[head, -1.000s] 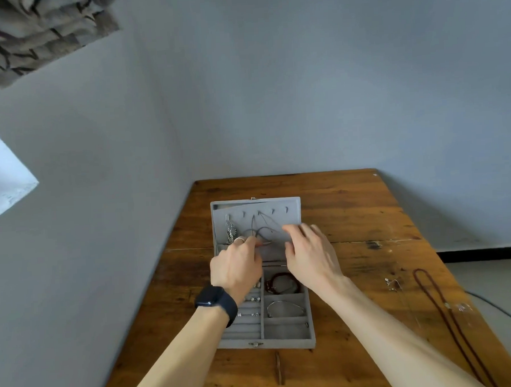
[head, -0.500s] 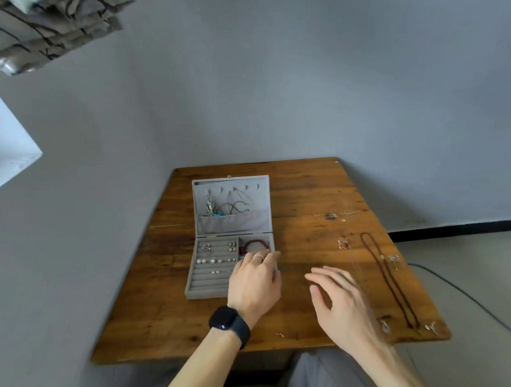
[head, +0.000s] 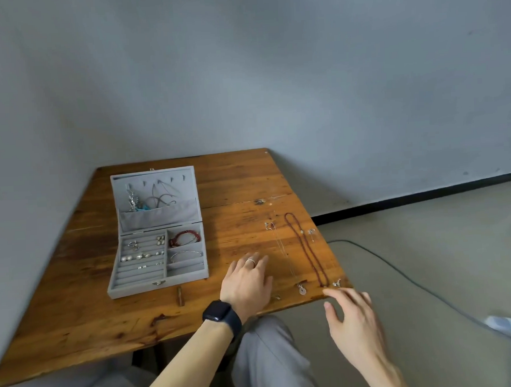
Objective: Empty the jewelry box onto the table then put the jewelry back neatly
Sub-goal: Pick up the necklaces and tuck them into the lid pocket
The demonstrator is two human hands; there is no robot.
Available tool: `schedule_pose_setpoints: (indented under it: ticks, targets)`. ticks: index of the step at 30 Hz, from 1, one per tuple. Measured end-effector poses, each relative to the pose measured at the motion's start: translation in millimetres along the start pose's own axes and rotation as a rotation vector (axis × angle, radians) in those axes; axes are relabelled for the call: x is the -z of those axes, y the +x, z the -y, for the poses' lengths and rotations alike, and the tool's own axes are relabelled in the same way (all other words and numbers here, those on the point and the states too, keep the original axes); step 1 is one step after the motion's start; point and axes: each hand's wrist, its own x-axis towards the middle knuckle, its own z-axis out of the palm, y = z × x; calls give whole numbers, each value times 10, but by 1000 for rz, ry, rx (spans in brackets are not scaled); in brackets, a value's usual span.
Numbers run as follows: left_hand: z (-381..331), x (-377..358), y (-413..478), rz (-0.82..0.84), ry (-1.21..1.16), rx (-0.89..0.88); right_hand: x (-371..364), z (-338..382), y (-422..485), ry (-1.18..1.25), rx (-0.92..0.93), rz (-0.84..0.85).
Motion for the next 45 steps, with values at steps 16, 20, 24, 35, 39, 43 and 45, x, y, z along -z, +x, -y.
schedule_pose_setpoints:
  ticks: [16, 20, 24, 35, 39, 43, 45]
  targets:
    - [-57, 52, 289, 183, -41, 108, -48, -308, 328, -87, 315, 61]
    - [-304, 142, 197, -38, -83, 117, 26, -312, 337, 19, 322, 23]
    - [-626, 248, 252, 398, -577, 255, 237, -204, 367, 150, 283, -74]
    - [-976, 48, 243, 648, -1364, 528, 523, -162, -89, 206, 226, -150]
    - [-1023, -18, 154, 644, -1429, 549, 505, -205, -258, 224, 181, -166]
    - [-1014, 104, 267, 508, -1511, 564, 474, -229, -482, 223, 131, -139]
    - [-981, 239, 404, 444, -1532, 552, 453, -246, -574, 216, 118, -121]
